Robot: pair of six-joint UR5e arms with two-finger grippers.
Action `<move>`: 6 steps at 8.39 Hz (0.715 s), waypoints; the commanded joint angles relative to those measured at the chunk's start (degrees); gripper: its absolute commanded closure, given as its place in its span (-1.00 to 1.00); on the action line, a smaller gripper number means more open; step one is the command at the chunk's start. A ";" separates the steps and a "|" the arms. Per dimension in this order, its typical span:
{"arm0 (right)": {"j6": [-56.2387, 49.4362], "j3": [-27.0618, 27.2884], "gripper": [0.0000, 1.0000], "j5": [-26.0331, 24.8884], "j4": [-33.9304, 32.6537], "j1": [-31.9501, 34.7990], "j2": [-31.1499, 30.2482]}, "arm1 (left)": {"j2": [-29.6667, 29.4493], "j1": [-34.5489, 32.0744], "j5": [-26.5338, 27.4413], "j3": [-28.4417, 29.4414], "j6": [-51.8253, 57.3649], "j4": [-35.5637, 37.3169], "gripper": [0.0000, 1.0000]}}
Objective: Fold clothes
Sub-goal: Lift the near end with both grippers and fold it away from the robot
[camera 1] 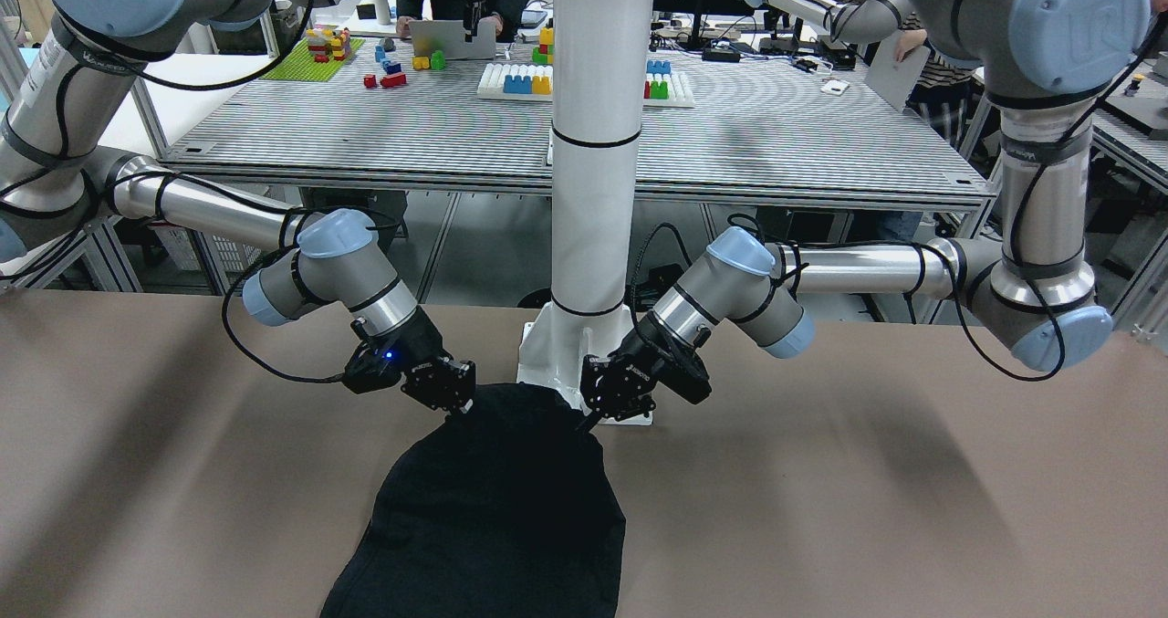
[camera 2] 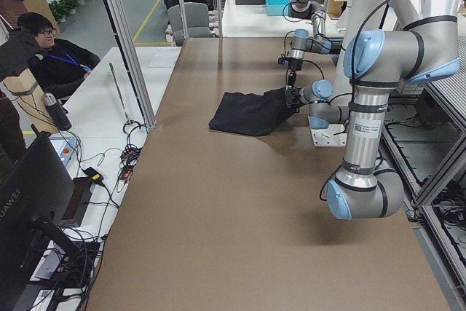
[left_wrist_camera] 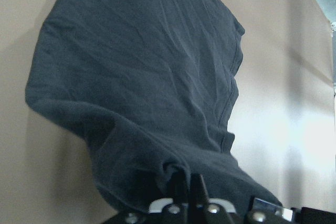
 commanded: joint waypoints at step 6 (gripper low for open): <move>-0.66 -13.66 1.00 -0.22 -2.89 17.63 9.64 | -16.49 -22.50 -10.40 23.48 -4.56 -0.11 1.00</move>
